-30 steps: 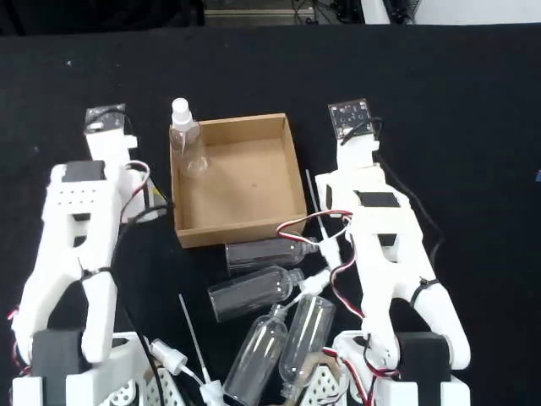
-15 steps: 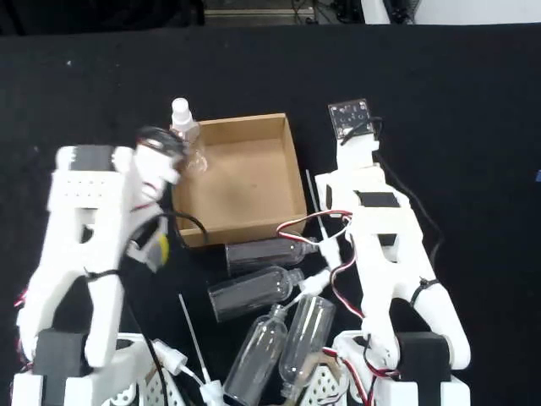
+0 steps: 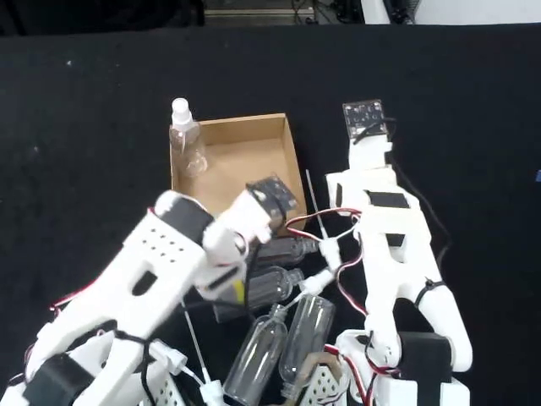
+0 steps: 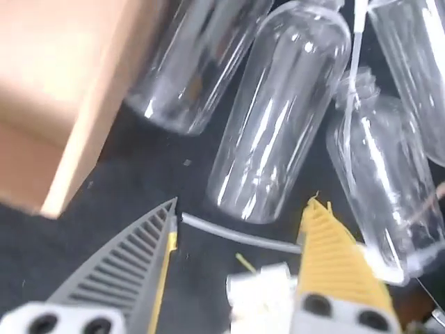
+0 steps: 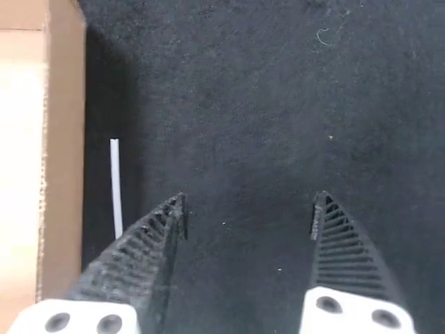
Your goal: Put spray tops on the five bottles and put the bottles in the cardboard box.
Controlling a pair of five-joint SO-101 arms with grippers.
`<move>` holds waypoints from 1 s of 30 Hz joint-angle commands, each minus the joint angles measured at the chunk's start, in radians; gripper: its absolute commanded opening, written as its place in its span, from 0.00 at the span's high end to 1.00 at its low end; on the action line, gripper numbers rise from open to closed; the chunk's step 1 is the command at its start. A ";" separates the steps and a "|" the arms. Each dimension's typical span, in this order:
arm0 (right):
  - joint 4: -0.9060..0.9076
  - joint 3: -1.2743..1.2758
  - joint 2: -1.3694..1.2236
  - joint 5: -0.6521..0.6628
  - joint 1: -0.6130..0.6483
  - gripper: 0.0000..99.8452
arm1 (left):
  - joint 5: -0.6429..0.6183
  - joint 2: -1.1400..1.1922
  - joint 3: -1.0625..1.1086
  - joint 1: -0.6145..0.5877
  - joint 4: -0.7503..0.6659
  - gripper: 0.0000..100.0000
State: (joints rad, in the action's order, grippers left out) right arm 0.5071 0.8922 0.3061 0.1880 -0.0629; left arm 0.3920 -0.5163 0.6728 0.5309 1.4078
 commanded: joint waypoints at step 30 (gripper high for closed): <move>-0.025 -0.022 0.054 -0.008 -0.015 0.73 | -0.011 -0.054 0.334 0.021 -0.345 0.77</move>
State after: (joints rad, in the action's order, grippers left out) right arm 0.5071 0.8922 0.3061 0.1880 -0.0644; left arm 0.3920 -0.5378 1.0211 0.5554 1.0518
